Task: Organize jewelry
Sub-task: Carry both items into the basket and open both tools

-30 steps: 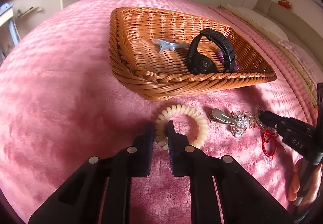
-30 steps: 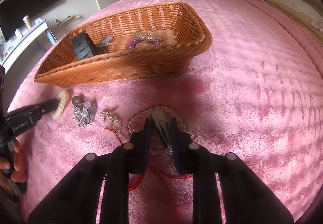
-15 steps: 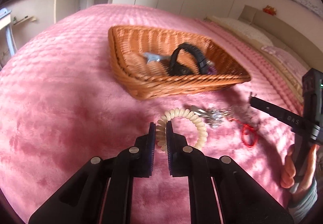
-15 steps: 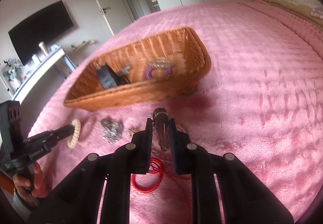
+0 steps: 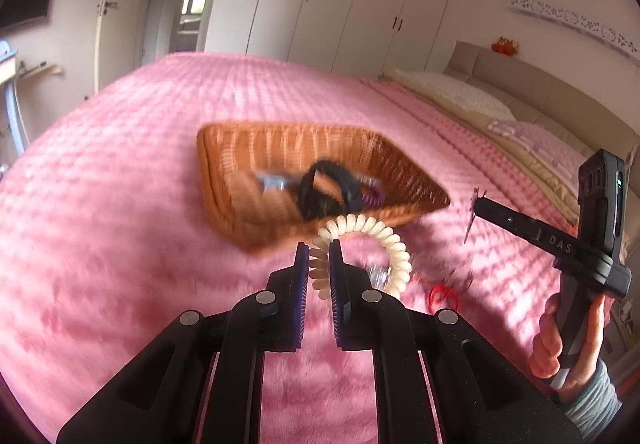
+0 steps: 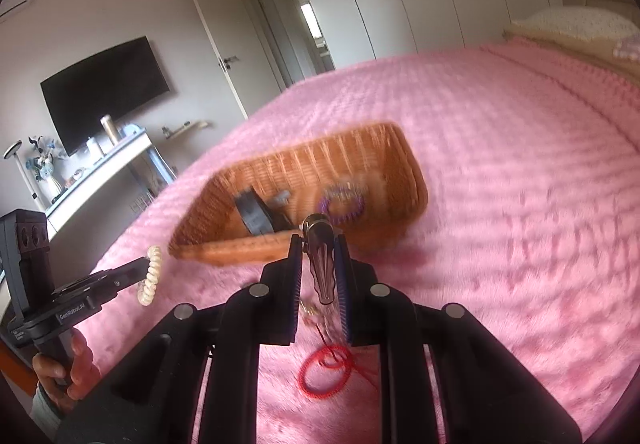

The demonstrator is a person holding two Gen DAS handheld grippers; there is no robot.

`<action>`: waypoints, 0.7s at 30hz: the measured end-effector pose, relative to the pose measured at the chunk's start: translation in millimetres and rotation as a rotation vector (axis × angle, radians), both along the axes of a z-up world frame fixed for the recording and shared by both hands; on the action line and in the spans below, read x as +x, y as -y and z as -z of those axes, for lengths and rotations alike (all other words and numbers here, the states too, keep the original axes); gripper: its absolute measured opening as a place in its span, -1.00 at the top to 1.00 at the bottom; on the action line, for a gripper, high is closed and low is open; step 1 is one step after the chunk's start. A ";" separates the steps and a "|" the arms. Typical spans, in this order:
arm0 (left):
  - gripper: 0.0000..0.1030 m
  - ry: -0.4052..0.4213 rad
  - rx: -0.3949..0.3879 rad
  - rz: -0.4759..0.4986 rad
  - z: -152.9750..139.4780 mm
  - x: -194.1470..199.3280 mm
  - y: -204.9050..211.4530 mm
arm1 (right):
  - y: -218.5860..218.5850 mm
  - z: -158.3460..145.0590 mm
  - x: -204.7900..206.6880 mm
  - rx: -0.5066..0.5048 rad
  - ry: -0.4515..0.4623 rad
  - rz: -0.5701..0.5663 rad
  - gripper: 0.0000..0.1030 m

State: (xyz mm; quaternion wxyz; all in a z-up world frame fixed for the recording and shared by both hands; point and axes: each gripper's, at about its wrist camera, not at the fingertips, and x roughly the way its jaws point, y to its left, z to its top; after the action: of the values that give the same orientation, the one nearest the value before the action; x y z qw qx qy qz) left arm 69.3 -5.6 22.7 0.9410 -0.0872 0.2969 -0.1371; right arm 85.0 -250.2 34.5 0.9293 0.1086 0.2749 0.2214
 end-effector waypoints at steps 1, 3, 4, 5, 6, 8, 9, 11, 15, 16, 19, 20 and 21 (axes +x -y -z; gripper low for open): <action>0.84 0.008 0.000 0.002 -4.6 2.6 0.0 | -1.1 -7.6 2.4 0.003 0.012 -0.005 0.73; 0.84 0.030 0.010 -0.001 -16.4 11.9 0.9 | -5.8 -23.5 11.2 -0.008 0.036 -0.006 0.73; 0.84 0.040 0.015 -0.002 -21.4 17.7 1.2 | -8.3 -29.1 16.6 -0.015 0.041 -0.003 0.73; 0.84 0.048 0.020 -0.003 -26.0 23.5 2.0 | -11.4 -34.8 23.8 -0.018 0.045 -0.005 0.73; 0.84 0.053 0.027 -0.009 -30.5 33.3 2.3 | -15.0 -39.5 32.4 -0.020 0.045 -0.008 0.73; 0.83 0.054 0.033 -0.016 -34.7 48.9 2.8 | -21.0 -40.9 48.7 -0.030 0.034 -0.011 0.73; 0.83 0.048 0.042 -0.026 -35.1 60.0 2.6 | -26.3 -39.4 60.9 -0.035 0.016 -0.013 0.73; 0.83 0.024 0.053 -0.051 -31.2 83.1 0.3 | -34.0 -34.1 77.8 -0.036 -0.017 -0.017 0.73; 0.83 -0.038 0.078 -0.087 -17.7 118.6 -1.4 | -47.7 -12.3 110.2 -0.039 -0.104 -0.017 0.73; 0.83 -0.045 0.092 -0.097 -15.0 123.2 -0.4 | -51.1 -4.4 118.8 -0.039 -0.131 -0.020 0.73; 0.83 -0.056 0.118 -0.100 -7.3 131.3 4.1 | -57.8 14.2 138.3 -0.044 -0.194 -0.019 0.73; 0.83 -0.059 0.124 -0.098 -5.2 132.9 5.5 | -59.4 19.0 142.4 -0.048 -0.208 -0.019 0.73; 0.83 -0.066 0.129 -0.099 -2.0 134.3 6.7 | -61.6 22.6 145.5 -0.054 -0.223 -0.017 0.73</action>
State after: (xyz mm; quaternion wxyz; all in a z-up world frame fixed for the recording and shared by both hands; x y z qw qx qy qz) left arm 203.6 -12.3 24.7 0.9400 -0.0453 0.3311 -0.0683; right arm 230.6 -188.6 11.9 0.8937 0.1051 0.3832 0.2082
